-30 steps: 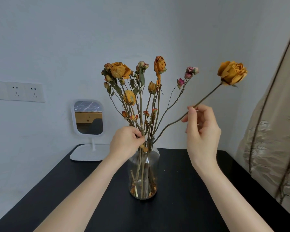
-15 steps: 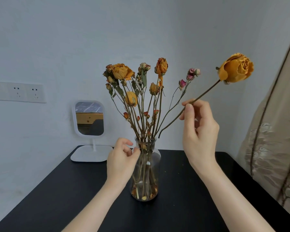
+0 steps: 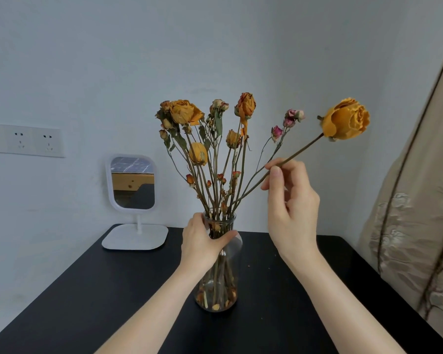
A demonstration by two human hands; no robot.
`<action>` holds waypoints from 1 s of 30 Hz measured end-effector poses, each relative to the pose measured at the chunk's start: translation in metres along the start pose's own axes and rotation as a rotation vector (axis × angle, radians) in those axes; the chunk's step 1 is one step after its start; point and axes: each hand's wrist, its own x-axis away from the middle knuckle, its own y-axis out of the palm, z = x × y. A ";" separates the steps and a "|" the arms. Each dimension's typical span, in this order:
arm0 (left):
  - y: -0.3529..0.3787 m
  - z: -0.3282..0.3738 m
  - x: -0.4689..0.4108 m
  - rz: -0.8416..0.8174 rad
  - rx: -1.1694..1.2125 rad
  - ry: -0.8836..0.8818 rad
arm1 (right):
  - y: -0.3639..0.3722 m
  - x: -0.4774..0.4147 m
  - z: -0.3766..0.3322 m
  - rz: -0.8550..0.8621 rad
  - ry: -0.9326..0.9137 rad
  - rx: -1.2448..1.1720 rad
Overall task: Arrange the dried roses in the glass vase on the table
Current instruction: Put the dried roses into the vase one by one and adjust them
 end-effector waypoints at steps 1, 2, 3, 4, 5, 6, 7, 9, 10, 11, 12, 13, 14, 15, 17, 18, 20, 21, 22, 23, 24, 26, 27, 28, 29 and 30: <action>-0.001 0.000 0.000 0.001 0.009 0.011 | 0.001 0.001 0.001 -0.010 0.013 0.000; -0.002 -0.001 -0.001 -0.004 0.020 0.022 | 0.002 0.001 0.002 -0.018 0.024 0.000; -0.003 -0.002 -0.001 -0.013 0.031 0.032 | 0.004 0.001 0.003 -0.023 0.032 0.001; -0.004 -0.003 -0.002 -0.026 0.043 0.037 | 0.004 0.001 0.004 -0.021 0.038 0.001; -0.005 -0.005 -0.002 -0.041 0.055 0.038 | 0.004 0.000 0.004 -0.012 0.042 0.001; -0.006 -0.006 -0.003 -0.055 0.067 0.034 | 0.004 0.000 0.004 0.004 0.041 0.000; -0.007 -0.006 -0.003 -0.066 0.078 0.029 | 0.004 -0.001 0.003 0.023 0.031 0.004; -0.007 -0.007 -0.003 -0.072 0.092 0.019 | 0.003 -0.001 0.003 0.054 0.004 0.024; -0.007 -0.007 -0.003 -0.070 0.096 0.018 | 0.003 0.000 0.003 0.058 -0.004 0.037; -0.007 -0.007 -0.003 -0.068 0.099 0.020 | 0.003 0.001 0.003 0.055 -0.005 0.047; -0.007 -0.007 -0.003 -0.066 0.105 0.023 | 0.003 0.002 0.004 0.046 0.002 0.053; -0.007 -0.007 -0.002 -0.067 0.113 0.026 | 0.004 0.003 0.005 0.034 0.017 0.056; -0.007 -0.006 -0.001 -0.068 0.122 0.028 | 0.005 0.004 0.007 0.021 0.037 0.060; -0.007 -0.006 -0.001 -0.069 0.130 0.029 | 0.007 0.005 0.009 0.008 0.058 0.068; -0.008 -0.006 0.000 -0.073 0.136 0.028 | 0.011 0.008 0.013 -0.023 0.102 0.096; -0.008 -0.006 0.000 -0.077 0.136 0.028 | 0.013 0.009 0.015 -0.041 0.120 0.113; -0.009 -0.006 0.000 -0.091 0.139 0.026 | 0.017 0.013 0.018 -0.064 0.147 0.144; -0.010 -0.006 0.000 -0.098 0.143 0.023 | 0.018 0.014 0.018 -0.067 0.152 0.160; -0.010 -0.006 0.001 -0.102 0.149 0.022 | 0.019 0.015 0.018 -0.064 0.148 0.185; -0.010 -0.006 0.001 -0.102 0.156 0.021 | 0.020 0.014 0.016 -0.056 0.134 0.216; -0.010 -0.006 0.001 -0.100 0.162 0.021 | 0.020 0.012 0.014 -0.044 0.114 0.245; -0.010 -0.006 0.002 -0.094 0.166 0.016 | 0.020 0.006 0.010 -0.010 0.078 0.283; -0.010 -0.005 0.003 -0.092 0.168 0.012 | 0.020 0.002 0.007 0.000 0.061 0.306; -0.010 -0.005 0.003 -0.090 0.170 0.006 | 0.021 -0.003 0.005 -0.001 0.045 0.338; -0.009 -0.006 0.003 -0.089 0.173 0.000 | 0.021 -0.006 0.004 -0.017 0.031 0.377; -0.009 -0.006 0.003 -0.088 0.176 -0.004 | 0.022 -0.008 0.002 -0.045 0.024 0.416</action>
